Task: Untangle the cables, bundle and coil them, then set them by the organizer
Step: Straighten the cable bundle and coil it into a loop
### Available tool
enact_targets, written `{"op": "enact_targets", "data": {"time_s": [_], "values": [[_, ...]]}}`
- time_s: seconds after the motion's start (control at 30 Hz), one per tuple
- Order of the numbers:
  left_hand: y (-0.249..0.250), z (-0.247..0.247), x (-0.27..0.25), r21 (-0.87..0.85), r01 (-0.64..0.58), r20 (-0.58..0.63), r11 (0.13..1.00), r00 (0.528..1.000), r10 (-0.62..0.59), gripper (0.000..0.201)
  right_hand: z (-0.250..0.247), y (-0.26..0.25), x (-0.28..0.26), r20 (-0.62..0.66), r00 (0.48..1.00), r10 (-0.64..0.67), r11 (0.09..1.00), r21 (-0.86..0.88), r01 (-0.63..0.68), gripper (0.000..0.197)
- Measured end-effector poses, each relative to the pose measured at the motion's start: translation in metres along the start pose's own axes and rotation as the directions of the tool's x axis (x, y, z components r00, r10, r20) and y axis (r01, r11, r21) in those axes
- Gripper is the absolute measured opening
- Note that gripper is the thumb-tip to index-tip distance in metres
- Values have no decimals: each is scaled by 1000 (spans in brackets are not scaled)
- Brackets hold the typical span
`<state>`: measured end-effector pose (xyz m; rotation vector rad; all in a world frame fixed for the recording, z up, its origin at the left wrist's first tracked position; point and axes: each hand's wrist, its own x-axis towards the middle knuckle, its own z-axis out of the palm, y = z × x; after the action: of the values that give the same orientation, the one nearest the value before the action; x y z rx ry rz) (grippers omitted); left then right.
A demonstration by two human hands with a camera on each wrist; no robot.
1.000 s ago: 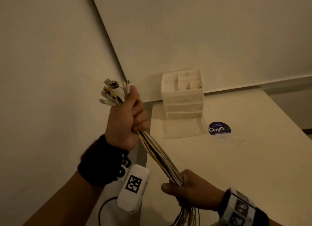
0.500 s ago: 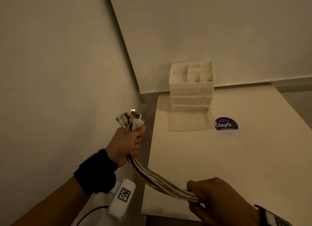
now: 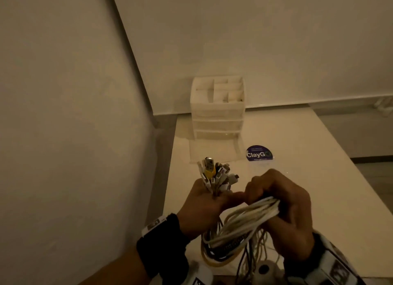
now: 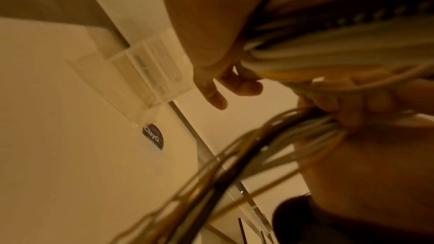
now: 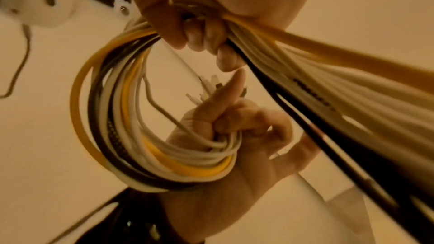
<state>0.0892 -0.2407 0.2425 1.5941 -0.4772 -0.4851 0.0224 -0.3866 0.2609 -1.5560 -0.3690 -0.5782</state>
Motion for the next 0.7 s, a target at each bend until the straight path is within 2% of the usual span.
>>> {"op": "enact_targets", "data": {"time_s": [0.1,0.2,0.3,0.37,0.47,0.6,0.7], "values": [[-4,12,8,-73,2,59,997,998,2,5,-6,15,6,-124,984,130,969,225,-99,13],[-13,16,16,-182,-101,55,978,992,112,19,-11,23,10,-99,974,203,904,402,-147,16],[-11,17,21,-170,-73,157,983,983,100,14,-14,21,17,-63,974,217,851,501,-158,17],[-9,18,23,-118,-63,244,991,966,90,14,-15,19,20,-49,980,195,850,507,-144,17],[-12,21,29,-14,-96,259,995,961,97,25,-13,18,25,-42,986,160,876,466,-122,16],[-14,26,35,-120,-87,220,989,969,112,19,-20,22,34,-62,977,205,907,387,-166,23],[-18,29,36,-143,-107,192,984,972,134,15,-24,28,41,-5,974,226,897,392,-206,18]]}}
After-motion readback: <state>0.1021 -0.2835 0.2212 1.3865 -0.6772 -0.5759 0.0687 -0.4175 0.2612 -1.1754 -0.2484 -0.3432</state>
